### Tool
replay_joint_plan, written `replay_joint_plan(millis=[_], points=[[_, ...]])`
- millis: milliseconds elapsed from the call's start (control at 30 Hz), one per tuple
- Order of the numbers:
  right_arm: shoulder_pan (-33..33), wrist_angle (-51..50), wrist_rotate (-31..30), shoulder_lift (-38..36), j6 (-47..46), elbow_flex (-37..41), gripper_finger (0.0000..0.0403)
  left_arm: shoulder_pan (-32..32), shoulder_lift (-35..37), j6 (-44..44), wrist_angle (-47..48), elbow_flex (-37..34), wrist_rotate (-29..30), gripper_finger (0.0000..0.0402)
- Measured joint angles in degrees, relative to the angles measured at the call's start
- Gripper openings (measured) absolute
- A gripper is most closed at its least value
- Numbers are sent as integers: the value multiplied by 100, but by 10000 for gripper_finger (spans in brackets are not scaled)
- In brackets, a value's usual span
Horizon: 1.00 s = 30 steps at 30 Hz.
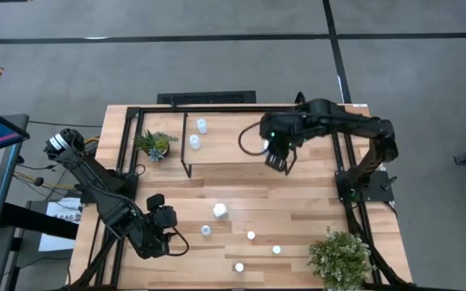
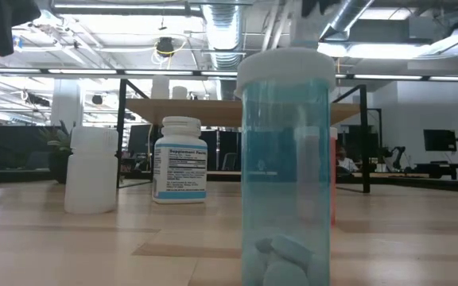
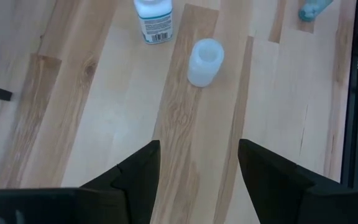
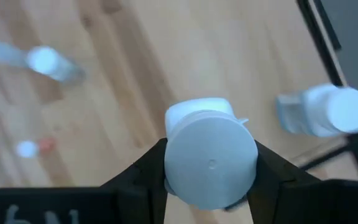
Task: Pick and place medicine bottles onto shelf by color
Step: Put the right white and blue pill bottle on the shelf
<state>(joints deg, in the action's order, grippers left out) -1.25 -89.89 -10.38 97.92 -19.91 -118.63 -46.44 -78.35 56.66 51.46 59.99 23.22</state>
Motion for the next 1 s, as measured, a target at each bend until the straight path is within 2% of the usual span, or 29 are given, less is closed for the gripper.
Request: replay_joint_plan(millis=[233, 433, 733, 1000], points=[[-657, -5, 15, -173, 567, 1025, 165, 21, -1, 5, 2, 0, 2, 201], [-939, 366, 87, -111, 915, 1503, 170, 118, -1, 4, 4, 0, 5, 201], [-1359, 907, 100, -63, 1038, 1530, 174, 184, -1, 0, 7, 0, 0, 201], [-1432, 1320, 300, 216, 1246, 1543, 175, 184, -1, 2, 7, 0, -2, 201]])
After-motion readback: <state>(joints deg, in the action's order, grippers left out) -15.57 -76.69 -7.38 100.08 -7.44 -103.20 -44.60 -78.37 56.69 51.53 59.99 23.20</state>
